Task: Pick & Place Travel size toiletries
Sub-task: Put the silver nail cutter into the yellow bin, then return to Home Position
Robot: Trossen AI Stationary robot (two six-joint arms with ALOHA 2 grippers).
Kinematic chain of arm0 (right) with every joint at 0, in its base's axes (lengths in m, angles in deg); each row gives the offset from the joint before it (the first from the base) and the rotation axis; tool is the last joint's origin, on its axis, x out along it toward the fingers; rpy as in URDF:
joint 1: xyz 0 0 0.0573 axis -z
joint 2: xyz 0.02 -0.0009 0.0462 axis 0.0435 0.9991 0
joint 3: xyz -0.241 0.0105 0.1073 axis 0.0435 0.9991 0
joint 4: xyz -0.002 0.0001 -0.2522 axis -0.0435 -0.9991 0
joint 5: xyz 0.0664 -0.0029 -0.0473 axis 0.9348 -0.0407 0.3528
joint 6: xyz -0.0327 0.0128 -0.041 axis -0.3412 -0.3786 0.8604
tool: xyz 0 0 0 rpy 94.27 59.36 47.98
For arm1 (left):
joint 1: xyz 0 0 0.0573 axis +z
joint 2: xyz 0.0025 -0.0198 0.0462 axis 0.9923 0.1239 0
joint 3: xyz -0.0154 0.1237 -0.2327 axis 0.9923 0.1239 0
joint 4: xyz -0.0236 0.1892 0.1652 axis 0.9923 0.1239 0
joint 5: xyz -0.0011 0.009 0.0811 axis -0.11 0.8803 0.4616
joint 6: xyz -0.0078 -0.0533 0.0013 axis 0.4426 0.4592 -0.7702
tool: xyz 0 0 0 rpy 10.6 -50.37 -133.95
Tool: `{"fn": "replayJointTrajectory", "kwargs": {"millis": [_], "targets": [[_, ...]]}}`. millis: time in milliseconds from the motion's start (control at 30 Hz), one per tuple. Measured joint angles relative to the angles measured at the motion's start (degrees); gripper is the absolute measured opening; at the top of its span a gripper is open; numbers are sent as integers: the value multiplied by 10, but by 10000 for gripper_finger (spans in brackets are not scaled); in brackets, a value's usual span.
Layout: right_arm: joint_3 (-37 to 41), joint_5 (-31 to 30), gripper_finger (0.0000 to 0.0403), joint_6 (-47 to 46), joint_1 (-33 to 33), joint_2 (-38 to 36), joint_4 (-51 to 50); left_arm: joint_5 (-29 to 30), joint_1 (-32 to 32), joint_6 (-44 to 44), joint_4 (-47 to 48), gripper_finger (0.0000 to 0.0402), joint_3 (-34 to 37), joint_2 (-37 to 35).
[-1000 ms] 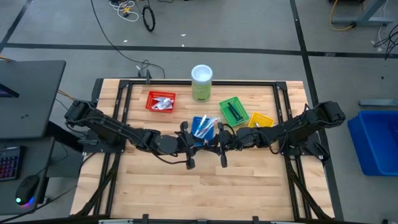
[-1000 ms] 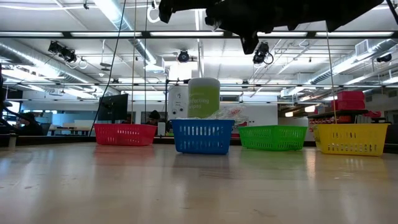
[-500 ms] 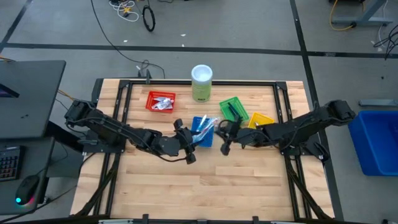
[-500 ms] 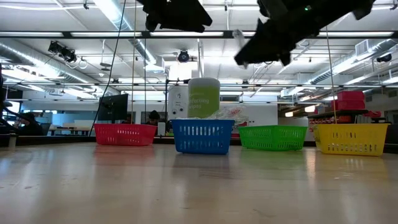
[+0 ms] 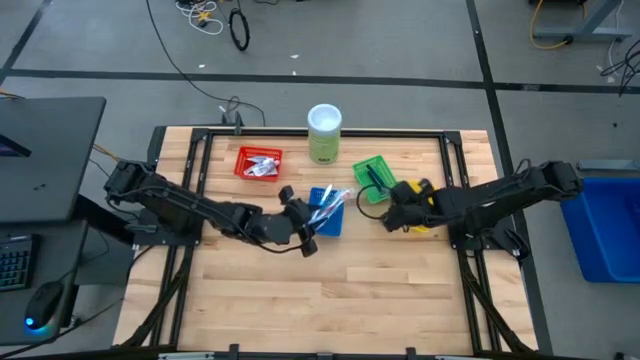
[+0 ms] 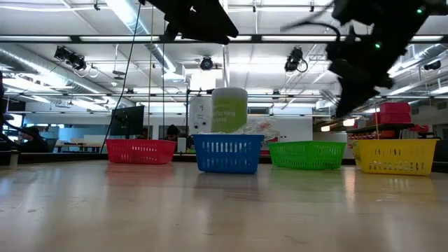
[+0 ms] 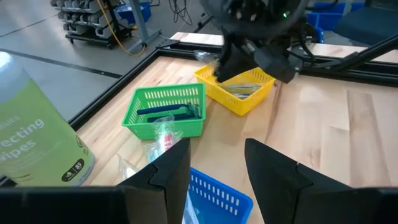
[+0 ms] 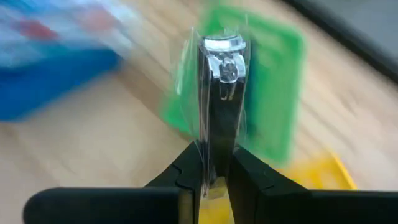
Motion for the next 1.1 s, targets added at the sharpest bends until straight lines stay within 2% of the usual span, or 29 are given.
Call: {"fn": "replayJointTrajectory", "kwargs": {"millis": [167,267,467,667,800,1100], "targets": [[0,44,57,-169,18,0,-167,-4,10,0,0,159,0,0],[0,92,57,-227,23,0,-205,-4,15,0,-1,159,0,0],[0,110,60,-234,24,2,-192,-4,20,0,-1,159,0,0],[0,110,85,-232,24,8,-187,-7,19,0,-1,159,0,0],[0,111,97,-232,24,19,-185,-29,19,0,-1,159,0,0],[0,110,84,-226,24,50,-174,-41,19,7,-1,159,0,0]]}}
